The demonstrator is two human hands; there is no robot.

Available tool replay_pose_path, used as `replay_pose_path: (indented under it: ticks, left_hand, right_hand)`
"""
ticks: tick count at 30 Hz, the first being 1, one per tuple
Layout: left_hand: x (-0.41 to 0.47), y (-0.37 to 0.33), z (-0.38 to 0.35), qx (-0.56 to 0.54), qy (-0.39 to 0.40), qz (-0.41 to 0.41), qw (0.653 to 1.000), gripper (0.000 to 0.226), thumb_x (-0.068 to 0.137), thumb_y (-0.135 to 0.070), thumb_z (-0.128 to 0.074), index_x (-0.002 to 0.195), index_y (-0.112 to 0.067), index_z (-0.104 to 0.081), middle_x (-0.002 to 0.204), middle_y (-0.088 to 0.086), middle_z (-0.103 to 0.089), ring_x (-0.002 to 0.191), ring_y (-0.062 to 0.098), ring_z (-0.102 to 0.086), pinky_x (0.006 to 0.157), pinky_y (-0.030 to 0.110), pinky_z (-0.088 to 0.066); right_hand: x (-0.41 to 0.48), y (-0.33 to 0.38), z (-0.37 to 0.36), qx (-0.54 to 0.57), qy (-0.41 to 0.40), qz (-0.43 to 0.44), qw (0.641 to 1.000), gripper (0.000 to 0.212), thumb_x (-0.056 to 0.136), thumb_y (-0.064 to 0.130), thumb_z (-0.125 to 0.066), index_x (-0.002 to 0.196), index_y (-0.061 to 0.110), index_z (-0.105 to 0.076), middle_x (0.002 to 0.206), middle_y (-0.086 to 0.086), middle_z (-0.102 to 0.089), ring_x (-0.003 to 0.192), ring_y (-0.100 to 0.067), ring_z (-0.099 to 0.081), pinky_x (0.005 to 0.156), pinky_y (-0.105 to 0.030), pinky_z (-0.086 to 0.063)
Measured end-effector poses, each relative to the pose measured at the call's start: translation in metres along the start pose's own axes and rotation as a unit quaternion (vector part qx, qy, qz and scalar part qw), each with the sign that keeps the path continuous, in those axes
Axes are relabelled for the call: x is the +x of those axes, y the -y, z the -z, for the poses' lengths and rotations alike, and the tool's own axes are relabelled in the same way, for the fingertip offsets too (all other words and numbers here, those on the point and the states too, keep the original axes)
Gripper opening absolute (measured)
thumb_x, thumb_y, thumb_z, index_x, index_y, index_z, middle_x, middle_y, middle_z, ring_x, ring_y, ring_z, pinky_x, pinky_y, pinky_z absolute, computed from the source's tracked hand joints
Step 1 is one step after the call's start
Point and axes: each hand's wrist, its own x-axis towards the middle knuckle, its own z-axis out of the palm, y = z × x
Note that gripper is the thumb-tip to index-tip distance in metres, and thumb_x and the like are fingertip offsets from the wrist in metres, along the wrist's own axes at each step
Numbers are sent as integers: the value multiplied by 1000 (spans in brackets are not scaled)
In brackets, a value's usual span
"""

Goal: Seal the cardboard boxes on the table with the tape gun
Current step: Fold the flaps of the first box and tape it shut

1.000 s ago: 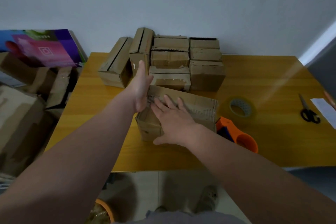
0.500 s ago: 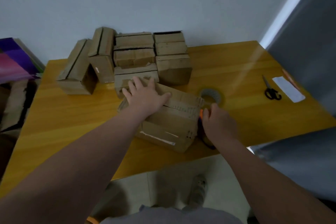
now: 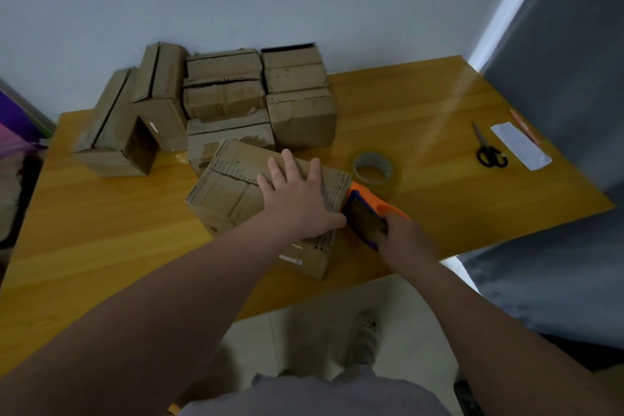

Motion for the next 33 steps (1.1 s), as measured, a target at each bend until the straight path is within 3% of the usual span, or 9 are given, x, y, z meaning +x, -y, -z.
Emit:
replay_pose_path:
  ticks: [6,10,14,20,24,27,28,30,33]
  left_hand:
    - [-16,9,0,22,23,-73,997,111,75,-63,-64,152,-25,5,157,14,21,143,41,17,115,61,1]
    - [-23,25,1,43,26,-195,979,107,76,-58,-66,153,-23,-1,159,5,11,146,29,12,113,64,3]
    - [-30,37,10,82,65,-290,951,106,76,-47,-72,154,-17,-6,160,-2,-1,147,19,6,117,52,0]
    - [-39,55,10,96,47,-323,940,83,83,-7,-63,152,-20,-20,160,-3,-15,147,12,-9,118,25,-10]
    - [-50,74,6,-23,-10,-302,953,74,81,13,-51,144,-23,-40,154,-9,-29,142,5,-24,113,14,-13]
    - [-56,77,9,-250,-102,-209,940,40,86,5,-57,119,-16,-66,126,-2,-62,115,7,-55,104,25,-42]
    - [-56,76,13,-368,-121,-126,913,28,90,0,-56,110,-14,-68,115,1,-67,103,10,-61,96,29,-49]
    - [-58,75,27,-607,-79,37,790,16,97,-14,-50,97,-9,-66,93,9,-67,82,17,-64,80,34,-55]
    - [-58,85,47,-758,49,119,640,48,98,-46,-42,100,-3,-64,83,11,-65,70,19,-63,62,30,-56]
  right_hand:
    - [4,26,50,243,-57,-77,965,25,97,23,-49,117,9,-52,95,-7,-51,81,-25,-52,62,-33,-36]
    - [-6,43,77,391,-93,-80,912,42,82,44,-70,107,17,-51,98,1,-55,87,-18,-56,75,-39,-50]
    - [-12,56,83,417,-79,-30,905,69,60,45,-86,113,21,-49,110,2,-58,100,-18,-59,84,-42,-54]
    - [-18,63,80,396,-63,35,915,45,71,21,-81,111,19,-58,100,0,-62,91,-21,-61,74,-40,-53]
    - [-20,66,83,396,-39,76,914,37,75,18,-77,109,15,-61,93,-1,-62,81,-19,-61,60,-26,-48]
    - [-25,71,85,388,-35,97,916,42,80,14,-73,117,18,-54,99,1,-60,82,-12,-60,61,-20,-48]
    - [-25,72,85,385,-34,105,916,45,80,13,-73,121,16,-55,101,-1,-61,84,-13,-60,62,-21,-49]
    - [-28,75,85,385,-35,120,915,48,79,11,-72,125,15,-55,103,-6,-62,88,-18,-61,66,-26,-50]
    - [-31,79,85,371,-21,148,917,48,79,10,-72,123,17,-55,100,-3,-61,86,-16,-61,65,-23,-49]
